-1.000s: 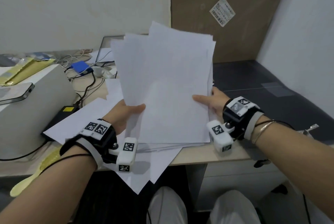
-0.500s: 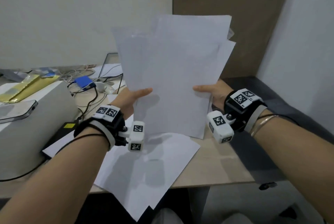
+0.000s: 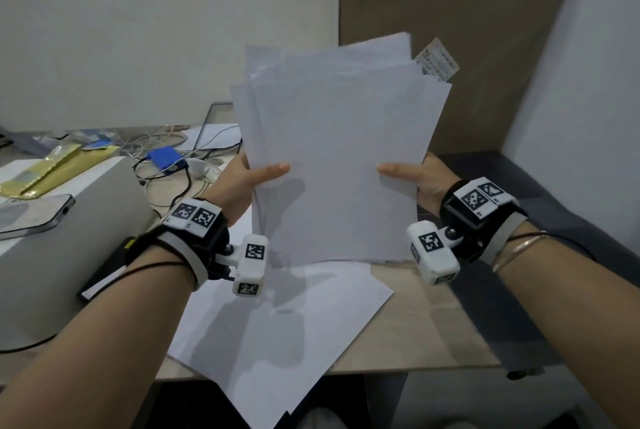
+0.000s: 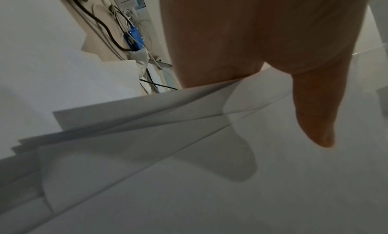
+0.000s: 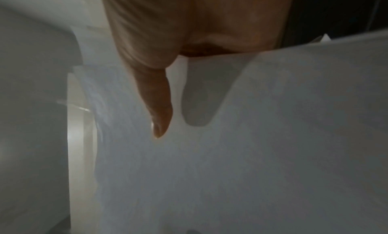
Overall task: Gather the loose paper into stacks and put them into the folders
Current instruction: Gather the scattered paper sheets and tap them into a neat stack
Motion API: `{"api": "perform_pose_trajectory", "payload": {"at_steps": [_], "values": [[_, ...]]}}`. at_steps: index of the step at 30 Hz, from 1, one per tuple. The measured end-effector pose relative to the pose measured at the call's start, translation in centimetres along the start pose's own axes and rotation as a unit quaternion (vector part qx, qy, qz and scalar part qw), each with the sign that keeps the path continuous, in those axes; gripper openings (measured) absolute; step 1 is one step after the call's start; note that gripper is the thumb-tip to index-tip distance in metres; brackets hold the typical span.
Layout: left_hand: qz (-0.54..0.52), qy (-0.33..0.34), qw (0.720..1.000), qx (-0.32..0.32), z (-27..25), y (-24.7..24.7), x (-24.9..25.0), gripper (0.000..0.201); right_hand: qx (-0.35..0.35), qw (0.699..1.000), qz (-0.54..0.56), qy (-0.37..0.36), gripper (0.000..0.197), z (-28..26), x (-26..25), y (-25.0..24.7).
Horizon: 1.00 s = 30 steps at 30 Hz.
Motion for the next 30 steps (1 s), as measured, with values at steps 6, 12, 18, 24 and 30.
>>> {"api": "perform_pose_trajectory", "payload": {"at_steps": [6, 12, 18, 24, 30], "values": [[-0.017, -0.03, 0.999, -0.012, -0.6, 1.1, -2.0, 0.057, 0.033, 0.998, 0.049, 0.036, 0.097, -0.5, 2.4, -0.2], [-0.026, -0.033, 0.998, 0.048, -1.1, 1.9, -2.8, 0.044, 0.078, 0.996, 0.03, 0.029, 0.083, -1.7, 3.3, 0.2], [-0.03, -0.031, 0.998, 0.055, -0.4, 1.7, -1.9, 0.034, 0.061, 0.998, -0.008, 0.017, 0.047, -1.5, 2.2, 0.5], [0.001, -0.122, 0.99, 0.068, -2.1, 1.1, -7.4, 0.055, -0.001, 0.981, -0.106, 0.161, 0.043, -2.4, 8.9, -0.2], [0.036, -0.132, 0.986, 0.091, -2.1, 1.1, -7.2, 0.046, 0.086, 0.97, -0.207, 0.097, 0.039, -2.7, 8.0, -1.0]]}}
Point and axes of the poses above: each hand's wrist, its own z-axis towards the middle knuckle, its own y-axis out of the palm, x = y × z, the point moved 7 cm from there along z, towards the middle knuckle, and after that the axes turned 3 degrees about z, right-handed, at the moved point
